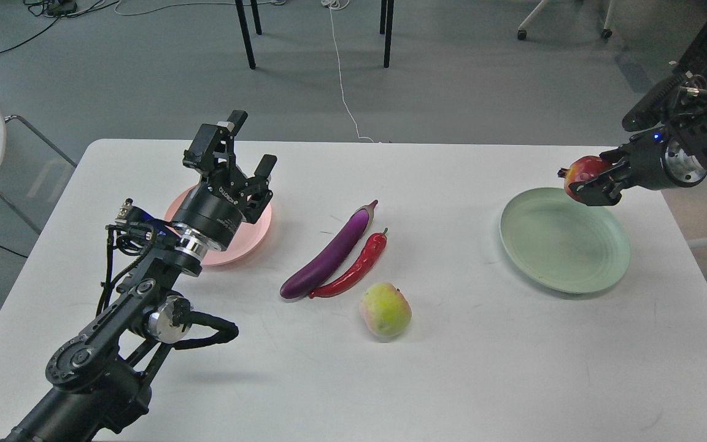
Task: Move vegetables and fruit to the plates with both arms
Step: 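Carry the apple to the green plate and release it, then move the right gripper to the yellow-green peach and grasp it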
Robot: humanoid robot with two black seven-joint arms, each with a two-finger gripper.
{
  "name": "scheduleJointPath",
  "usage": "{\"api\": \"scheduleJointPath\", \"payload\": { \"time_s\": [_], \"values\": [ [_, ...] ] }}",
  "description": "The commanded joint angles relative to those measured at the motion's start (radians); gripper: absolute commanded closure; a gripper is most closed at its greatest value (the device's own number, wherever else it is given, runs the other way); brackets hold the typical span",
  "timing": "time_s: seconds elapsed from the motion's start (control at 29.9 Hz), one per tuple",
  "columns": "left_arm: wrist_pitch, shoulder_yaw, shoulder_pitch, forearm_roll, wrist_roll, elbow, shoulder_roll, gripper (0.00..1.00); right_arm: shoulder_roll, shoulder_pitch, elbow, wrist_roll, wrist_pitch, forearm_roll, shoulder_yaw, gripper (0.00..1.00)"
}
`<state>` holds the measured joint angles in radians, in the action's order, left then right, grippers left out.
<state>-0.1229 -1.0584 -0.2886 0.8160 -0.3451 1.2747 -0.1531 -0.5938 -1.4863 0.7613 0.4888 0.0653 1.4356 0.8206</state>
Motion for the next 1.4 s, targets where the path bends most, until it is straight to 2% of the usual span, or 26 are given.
{"api": "scheduleJointPath", "payload": {
  "time_s": [0.0, 0.17, 0.4, 0.5, 0.6, 0.67, 0.97, 1.07, 1.14, 1.3, 1.37],
  "values": [
    [0.0, 0.0, -0.001, 0.0, 0.0, 0.0, -0.002, 0.02, 0.031, 0.069, -0.062, 0.0, -0.035, -0.003, -0.001, 0.55],
    [0.0, 0.0, -0.001, 0.0, 0.0, 0.0, -0.002, 0.02, 0.057, 0.122, -0.115, 0.0, -0.053, -0.004, -0.001, 0.51],
    [0.0, 0.0, -0.001, 0.0, 0.0, 0.0, -0.005, 0.02, 0.115, 0.198, -0.198, 0.0, -0.122, -0.011, -0.005, 0.39],
    [0.0, 0.0, -0.001, 0.0, 0.0, 0.0, -0.008, 0.02, 0.132, 0.218, -0.232, 0.0, -0.136, -0.012, -0.006, 0.28],
    [-0.001, 0.001, -0.001, 0.0, 0.0, 0.0, -0.013, 0.02, 0.138, 0.222, -0.243, 0.0, -0.156, -0.015, -0.006, 0.11],
    [-0.001, 0.001, -0.001, 0.0, 0.0, 0.0, -0.013, 0.02, 0.138, 0.224, -0.246, 0.0, -0.16, -0.015, -0.008, 0.07],
    [0.0, 0.001, -0.001, 0.002, 0.001, 0.015, -0.014, 0.02, 0.123, 0.216, -0.226, 0.0, -0.167, -0.021, -0.055, 0.04],
    [0.0, 0.001, -0.001, 0.002, 0.001, 0.017, -0.014, 0.02, 0.101, 0.179, -0.162, 0.0, -0.163, -0.041, -0.101, 0.04],
    [0.0, 0.003, -0.001, 0.002, 0.001, 0.018, -0.014, 0.02, 0.066, 0.121, -0.064, 0.0, -0.156, -0.056, -0.138, 0.04],
    [0.0, 0.003, 0.0, 0.002, 0.003, 0.02, -0.013, 0.02, -0.011, -0.029, 0.28, 0.0, -0.141, -0.277, -0.169, 0.03],
    [0.0, 0.003, 0.0, 0.002, 0.001, 0.02, -0.013, 0.02, -0.014, -0.087, 0.387, 0.0, -0.098, -0.363, -0.167, 0.03]
  ]
}}
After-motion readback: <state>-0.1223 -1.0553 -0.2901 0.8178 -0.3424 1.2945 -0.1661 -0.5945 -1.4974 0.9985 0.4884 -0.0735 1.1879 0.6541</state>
